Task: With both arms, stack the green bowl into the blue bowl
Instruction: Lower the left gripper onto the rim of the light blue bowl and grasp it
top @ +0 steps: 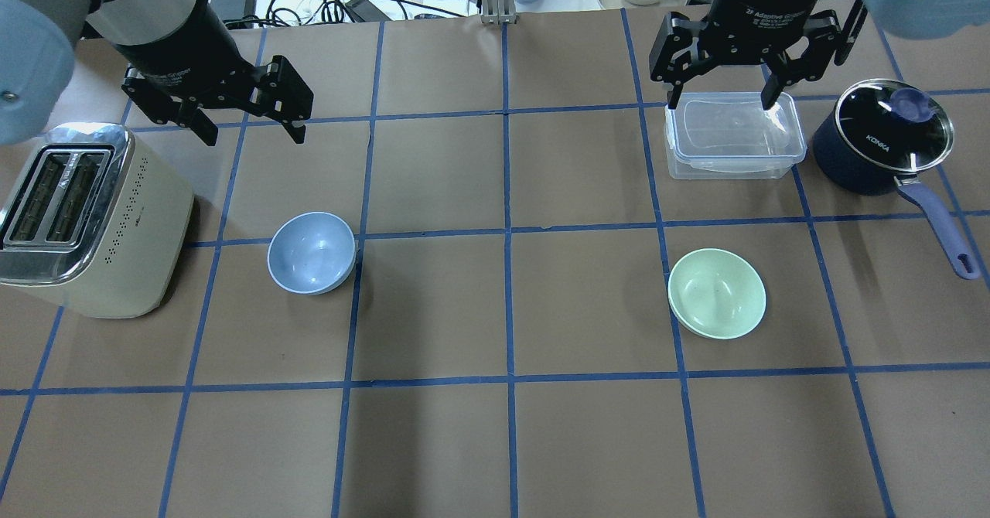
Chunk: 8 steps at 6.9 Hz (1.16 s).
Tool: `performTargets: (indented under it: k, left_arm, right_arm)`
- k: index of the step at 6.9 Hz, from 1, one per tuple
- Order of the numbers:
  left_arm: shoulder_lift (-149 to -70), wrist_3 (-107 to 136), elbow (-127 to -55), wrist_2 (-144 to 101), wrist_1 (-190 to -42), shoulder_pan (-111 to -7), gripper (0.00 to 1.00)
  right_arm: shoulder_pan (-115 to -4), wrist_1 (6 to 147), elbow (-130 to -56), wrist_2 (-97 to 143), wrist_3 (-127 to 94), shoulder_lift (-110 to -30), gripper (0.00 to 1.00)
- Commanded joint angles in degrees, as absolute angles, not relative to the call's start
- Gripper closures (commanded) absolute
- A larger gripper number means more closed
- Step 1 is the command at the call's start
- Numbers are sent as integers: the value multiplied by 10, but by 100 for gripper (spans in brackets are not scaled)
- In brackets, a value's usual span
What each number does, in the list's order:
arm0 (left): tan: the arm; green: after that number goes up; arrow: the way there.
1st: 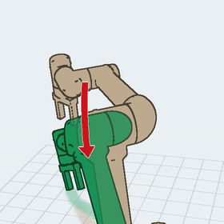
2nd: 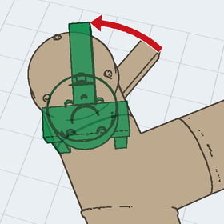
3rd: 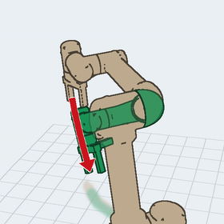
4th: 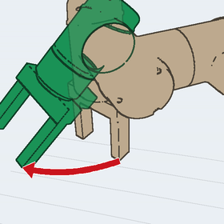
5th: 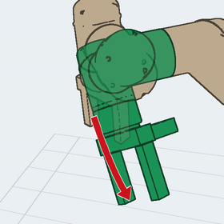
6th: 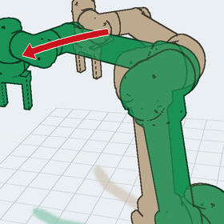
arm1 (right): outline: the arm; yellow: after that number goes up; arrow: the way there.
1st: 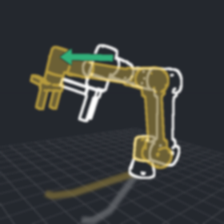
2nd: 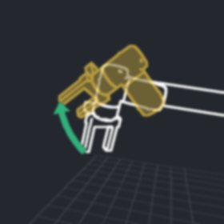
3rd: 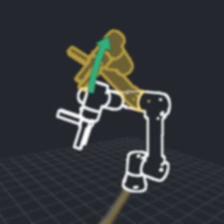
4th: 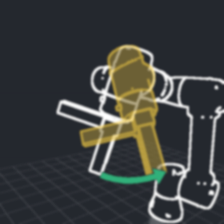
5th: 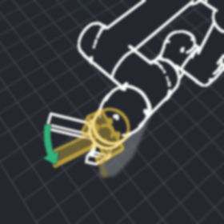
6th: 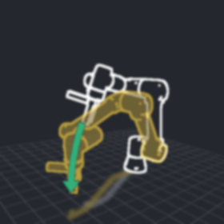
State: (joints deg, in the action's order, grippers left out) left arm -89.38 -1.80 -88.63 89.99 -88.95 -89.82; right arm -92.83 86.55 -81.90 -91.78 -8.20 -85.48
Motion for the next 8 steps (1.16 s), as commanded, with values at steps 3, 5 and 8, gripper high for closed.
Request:
performTargets:
  k: [3, 5, 8]
  left_arm:
    - [-894, -18, -897, 906, -889, -901, 0]
    - [-908, -25, -955, 905, -891, -904, 0]
    - [-996, -14, -1072, 873, -661, -900, 0]
  right_arm:
    - [-929, 863, -818, -911, -62, -854, 0]
    - [-927, 861, -819, -911, -62, -854, 0]
    - [-927, 859, -820, -911, -54, -854, 0]
